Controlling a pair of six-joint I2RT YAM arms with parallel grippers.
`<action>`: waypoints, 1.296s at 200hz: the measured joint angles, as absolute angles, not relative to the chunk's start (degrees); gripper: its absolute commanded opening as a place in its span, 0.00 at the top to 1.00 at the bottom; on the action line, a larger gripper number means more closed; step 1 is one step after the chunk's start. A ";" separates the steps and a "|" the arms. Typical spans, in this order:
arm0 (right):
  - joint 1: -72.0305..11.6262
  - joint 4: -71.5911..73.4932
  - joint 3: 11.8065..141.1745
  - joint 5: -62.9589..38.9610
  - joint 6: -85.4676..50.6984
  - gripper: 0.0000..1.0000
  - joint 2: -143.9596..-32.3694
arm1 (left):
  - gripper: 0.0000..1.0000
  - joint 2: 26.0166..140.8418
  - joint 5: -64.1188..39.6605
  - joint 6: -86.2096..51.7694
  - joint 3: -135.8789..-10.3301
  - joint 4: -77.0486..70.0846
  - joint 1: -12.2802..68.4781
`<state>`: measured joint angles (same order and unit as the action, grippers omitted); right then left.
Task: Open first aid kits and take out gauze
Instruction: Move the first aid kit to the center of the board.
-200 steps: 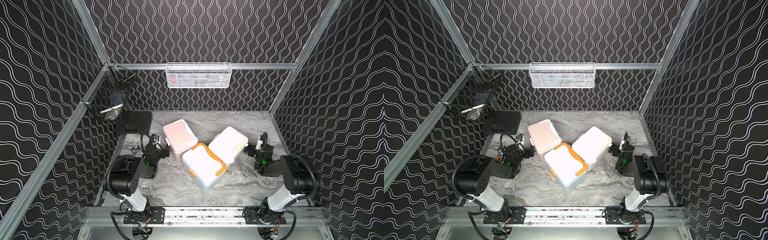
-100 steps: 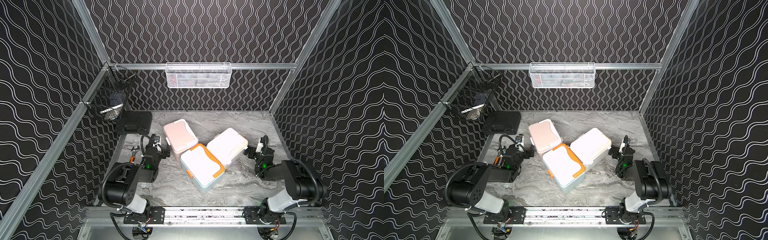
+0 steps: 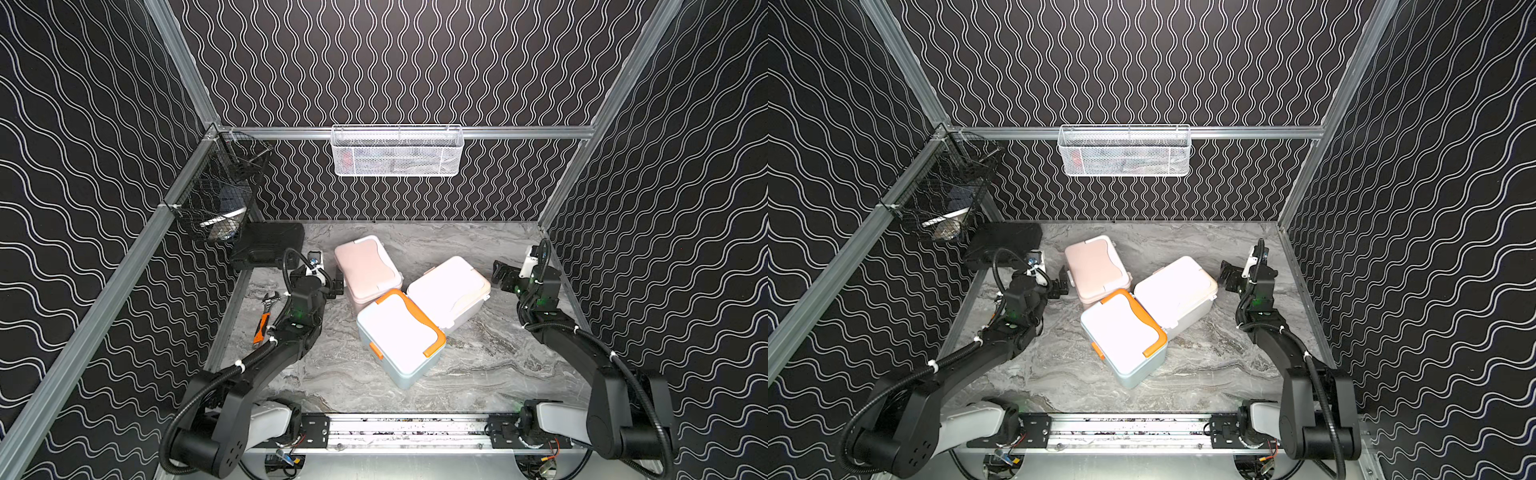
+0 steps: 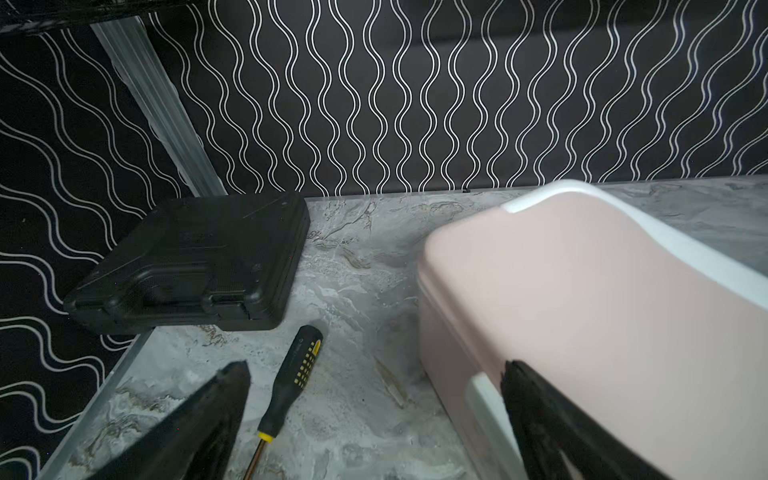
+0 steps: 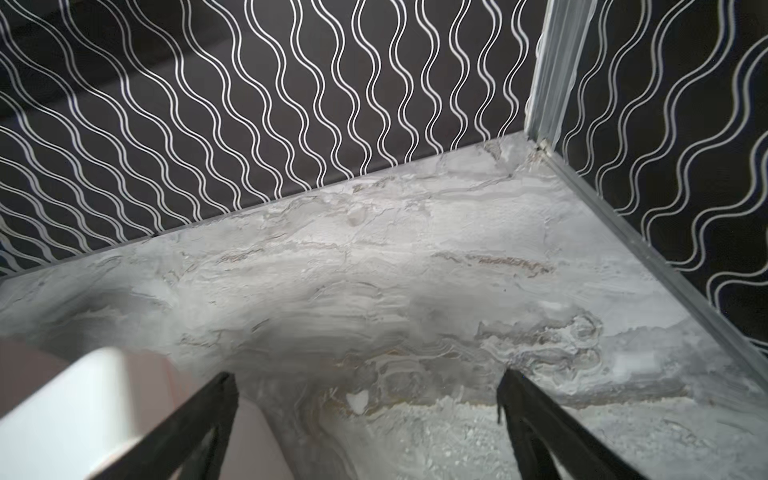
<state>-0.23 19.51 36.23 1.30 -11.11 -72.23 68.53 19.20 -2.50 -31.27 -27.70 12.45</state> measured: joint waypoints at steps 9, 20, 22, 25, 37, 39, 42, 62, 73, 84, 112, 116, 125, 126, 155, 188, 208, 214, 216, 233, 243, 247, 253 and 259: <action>-0.21 16.16 37.34 0.40 -12.27 0.00 -71.24 | 0.01 67.16 18.98 -4.03 -32.67 -23.97 12.51; -0.21 12.10 38.76 -1.17 -13.93 0.00 -69.87 | 0.01 65.10 18.48 -6.26 -34.50 -19.00 12.91; -0.21 11.44 39.05 -1.52 -14.31 0.00 -69.60 | 0.01 64.75 18.33 -6.55 -34.79 -18.35 12.99; -0.21 10.52 39.44 -2.09 -14.72 0.00 -69.23 | 0.01 64.12 17.98 -7.22 -35.31 -17.06 13.19; -0.21 7.09 40.84 -4.54 -16.73 0.00 -67.70 | 0.01 61.80 17.61 -9.96 -37.52 -12.12 13.98; -0.21 6.46 41.06 -5.02 -17.19 0.00 -67.46 | 0.01 61.52 17.50 -10.41 -37.82 -11.40 14.04; -0.21 5.72 41.36 -5.56 -17.61 0.00 -67.11 | 0.01 60.93 17.19 -11.18 -38.50 -10.07 14.20; -0.21 -0.54 43.33 -8.99 -20.34 0.00 -64.69 | 0.01 58.37 14.35 -16.25 -42.76 -1.61 14.35; -0.21 -3.62 44.31 -11.03 -21.61 0.00 -63.09 | 0.01 56.88 11.99 -19.05 -44.71 3.38 14.41; -0.21 -6.48 45.45 -12.62 -23.42 0.00 -61.56 | 0.01 54.87 8.86 -21.21 -45.39 7.09 14.61; 0.05 -11.88 46.85 -17.08 -28.91 0.00 -58.96 | 0.01 46.94 0.91 -24.47 -43.16 14.20 14.76; 0.05 -12.60 47.03 -18.17 -29.54 0.00 -58.96 | 0.01 45.76 -0.10 -25.26 -42.76 14.90 14.76; 0.08 -13.65 47.29 -20.91 -30.52 0.00 -59.22 | 0.01 43.42 -1.65 -27.55 -42.09 16.60 14.81; 0.08 -13.78 47.33 -21.41 -30.70 0.00 -59.29 | 0.01 43.27 -1.74 -27.75 -42.04 16.78 14.81; -1.61 -15.62 46.94 -29.80 -33.19 0.00 -59.29 | 0.01 42.30 -6.85 -35.05 -41.52 20.84 14.81; -11.88 -20.78 49.06 -28.84 -33.10 0.02 -58.08 | 0.01 40.42 -15.29 -40.99 -37.63 22.90 14.87; -20.40 -23.99 51.81 -24.56 -31.83 0.05 -58.50 | 0.01 35.11 -17.15 -43.70 -36.62 26.04 14.92; -22.61 -24.71 52.58 -23.31 -31.35 0.07 -59.02 | 0.01 33.87 -17.50 -43.99 -36.62 27.07 14.92; -23.44 -24.95 52.86 -23.00 -31.07 0.08 -59.31 | 0.01 33.43 -17.61 -44.18 -36.62 27.53 14.92; -30.00 -27.20 55.44 -19.42 -30.17 0.11 -62.17 | 0.02 30.94 -18.74 -45.19 -36.91 30.76 14.94; -33.50 -28.47 57.43 -17.82 -29.19 0.13 -64.49 | 0.02 30.22 -19.53 -45.54 -36.95 32.73 14.94; -34.65 -28.97 58.33 -17.37 -29.10 0.13 -65.41 | 0.02 29.98 -19.84 -45.69 -36.97 33.56 14.94; -35.99 -29.54 59.64 -16.84 -29.04 0.14 -66.72 | 0.02 29.63 -20.21 -46.00 -36.97 34.61 14.94; -37.23 -29.98 61.12 -15.94 -28.82 0.15 -68.27 | 0.02 29.21 -20.69 -46.39 -36.97 35.75 14.94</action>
<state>-37.23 -29.98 61.12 -15.94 -28.82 -68.27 29.21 -20.69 -46.39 -36.97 35.75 14.94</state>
